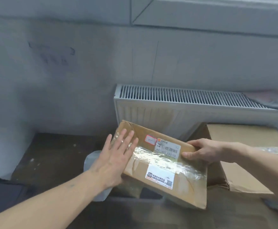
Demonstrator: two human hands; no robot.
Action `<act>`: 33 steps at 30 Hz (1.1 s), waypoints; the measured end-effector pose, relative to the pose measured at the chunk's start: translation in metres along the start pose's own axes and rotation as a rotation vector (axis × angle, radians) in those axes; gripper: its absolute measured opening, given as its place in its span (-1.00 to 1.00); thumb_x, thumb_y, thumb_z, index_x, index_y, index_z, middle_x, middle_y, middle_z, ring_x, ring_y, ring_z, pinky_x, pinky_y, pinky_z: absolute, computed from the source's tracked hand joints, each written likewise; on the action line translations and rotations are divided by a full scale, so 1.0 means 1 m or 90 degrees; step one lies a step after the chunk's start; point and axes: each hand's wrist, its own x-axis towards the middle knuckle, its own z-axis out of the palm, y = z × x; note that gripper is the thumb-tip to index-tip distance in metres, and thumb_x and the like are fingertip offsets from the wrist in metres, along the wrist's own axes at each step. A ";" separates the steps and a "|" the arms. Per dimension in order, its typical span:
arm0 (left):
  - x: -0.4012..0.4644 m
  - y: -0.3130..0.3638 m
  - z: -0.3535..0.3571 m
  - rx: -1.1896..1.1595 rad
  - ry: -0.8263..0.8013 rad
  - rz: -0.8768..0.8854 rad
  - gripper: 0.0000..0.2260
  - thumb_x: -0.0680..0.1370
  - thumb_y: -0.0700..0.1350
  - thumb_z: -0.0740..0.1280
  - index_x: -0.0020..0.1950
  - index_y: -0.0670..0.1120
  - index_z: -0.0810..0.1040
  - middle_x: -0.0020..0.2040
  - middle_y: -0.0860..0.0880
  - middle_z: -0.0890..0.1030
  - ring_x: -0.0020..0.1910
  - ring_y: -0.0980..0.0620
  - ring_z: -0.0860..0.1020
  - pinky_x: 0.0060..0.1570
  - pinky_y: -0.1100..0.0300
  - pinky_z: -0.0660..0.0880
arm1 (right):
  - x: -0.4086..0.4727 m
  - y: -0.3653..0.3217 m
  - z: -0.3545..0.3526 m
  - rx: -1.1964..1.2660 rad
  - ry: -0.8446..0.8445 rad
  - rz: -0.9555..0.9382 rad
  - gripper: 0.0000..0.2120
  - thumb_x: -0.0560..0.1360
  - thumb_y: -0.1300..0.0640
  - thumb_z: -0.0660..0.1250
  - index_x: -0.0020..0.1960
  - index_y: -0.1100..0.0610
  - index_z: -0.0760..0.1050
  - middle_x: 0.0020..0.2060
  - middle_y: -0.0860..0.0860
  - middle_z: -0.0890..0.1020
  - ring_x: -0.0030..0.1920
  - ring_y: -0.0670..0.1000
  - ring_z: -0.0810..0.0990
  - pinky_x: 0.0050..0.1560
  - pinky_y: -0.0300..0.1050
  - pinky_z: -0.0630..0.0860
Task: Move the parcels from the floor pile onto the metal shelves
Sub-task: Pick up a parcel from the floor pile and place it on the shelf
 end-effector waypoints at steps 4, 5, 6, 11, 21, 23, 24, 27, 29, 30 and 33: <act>-0.028 -0.013 -0.051 -0.050 0.043 -0.003 0.21 -0.05 0.24 0.58 0.51 -0.18 0.30 0.53 -0.24 0.27 0.49 -0.28 0.26 0.28 -0.29 0.37 | -0.057 -0.046 -0.022 -0.010 -0.021 0.007 -0.62 0.42 -0.18 0.46 0.19 -0.10 0.53 0.06 -0.06 0.69 0.04 -0.02 0.68 0.09 0.02 0.63; -0.035 -0.015 -0.066 -0.052 0.055 -0.008 0.19 -0.08 0.22 0.58 0.49 -0.18 0.36 0.50 -0.25 0.31 0.46 -0.29 0.31 0.24 -0.28 0.41 | -0.072 -0.056 -0.026 -0.016 -0.018 0.009 -0.65 0.44 -0.16 0.46 0.17 -0.10 0.53 0.06 -0.05 0.68 0.04 -0.02 0.68 0.07 0.00 0.63; -0.041 -0.017 -0.080 -0.055 0.062 -0.015 0.18 -0.09 0.22 0.58 0.47 -0.19 0.38 0.49 -0.25 0.33 0.44 -0.29 0.34 0.20 -0.28 0.44 | -0.086 -0.067 -0.031 -0.021 -0.009 0.007 -0.68 0.45 -0.16 0.45 0.15 -0.10 0.53 0.06 -0.05 0.67 0.04 -0.02 0.67 0.05 -0.03 0.64; -0.060 -0.031 -0.157 -0.038 0.088 -0.051 0.10 -0.02 0.23 0.59 0.43 -0.21 0.43 0.45 -0.29 0.37 0.40 -0.33 0.39 0.14 -0.30 0.45 | -0.157 -0.112 -0.037 -0.154 0.210 -0.075 -0.53 0.47 -0.26 0.35 0.31 -0.10 0.44 0.23 -0.12 0.56 0.18 -0.08 0.55 0.23 -0.14 0.47; -0.087 -0.037 -0.313 0.027 0.097 -0.158 -0.08 0.42 0.00 0.40 0.61 -0.13 -0.09 0.60 -0.25 -0.09 0.57 -0.30 -0.11 0.43 -0.29 0.00 | -0.267 -0.157 0.018 -0.376 0.488 -0.221 0.12 0.30 -0.63 0.05 0.60 -0.03 -0.27 0.54 -0.04 -0.34 0.53 -0.01 -0.40 0.54 0.08 -0.27; -0.090 -0.040 -0.335 0.029 0.099 -0.173 -0.08 0.45 0.02 0.39 0.61 -0.13 -0.13 0.60 -0.24 -0.12 0.57 -0.28 -0.14 0.45 -0.27 -0.01 | -0.277 -0.169 0.008 -0.395 0.534 -0.222 0.11 0.33 -0.56 0.16 0.60 -0.01 -0.25 0.57 0.01 -0.27 0.56 0.04 -0.32 0.55 0.10 -0.24; -0.091 -0.042 -0.344 0.026 0.104 -0.183 -0.08 0.46 0.03 0.39 0.61 -0.13 -0.13 0.60 -0.23 -0.12 0.57 -0.28 -0.14 0.45 -0.27 0.00 | -0.280 -0.175 0.003 -0.401 0.558 -0.226 0.08 0.36 -0.49 0.22 0.60 0.00 -0.22 0.58 0.04 -0.22 0.57 0.06 -0.28 0.55 0.10 -0.21; -0.093 -0.049 -0.361 0.010 0.111 -0.201 -0.08 0.47 0.06 0.39 0.61 -0.12 -0.14 0.60 -0.22 -0.12 0.57 -0.27 -0.15 0.45 -0.26 0.01 | -0.288 -0.190 -0.009 -0.424 0.596 -0.234 -0.02 0.45 -0.34 0.29 0.60 0.05 -0.17 0.59 0.07 -0.15 0.58 0.10 -0.21 0.55 0.12 -0.15; -0.094 -0.053 -0.369 0.005 0.113 -0.210 -0.08 0.48 0.10 0.39 0.61 -0.11 -0.15 0.60 -0.22 -0.13 0.57 -0.27 -0.15 0.45 -0.26 0.01 | -0.292 -0.197 -0.013 -0.439 0.608 -0.243 -0.05 0.47 -0.33 0.26 0.60 0.06 -0.15 0.59 0.09 -0.13 0.58 0.12 -0.19 0.55 0.14 -0.13; -0.094 -0.055 -0.371 0.001 0.115 -0.213 -0.07 0.48 0.11 0.38 0.61 -0.11 -0.15 0.60 -0.22 -0.14 0.57 -0.27 -0.16 0.45 -0.26 0.01 | -0.294 -0.200 -0.015 -0.448 0.609 -0.246 -0.06 0.48 -0.34 0.25 0.60 0.07 -0.15 0.59 0.10 -0.12 0.58 0.13 -0.18 0.55 0.14 -0.13; -0.097 -0.058 -0.378 -0.007 0.108 -0.221 -0.08 0.49 0.12 0.38 0.61 -0.11 -0.17 0.60 -0.22 -0.16 0.57 -0.28 -0.17 0.46 -0.27 -0.01 | -0.295 -0.207 -0.018 -0.472 0.606 -0.253 -0.07 0.50 -0.34 0.21 0.60 0.10 -0.15 0.59 0.14 -0.11 0.58 0.15 -0.17 0.56 0.10 -0.14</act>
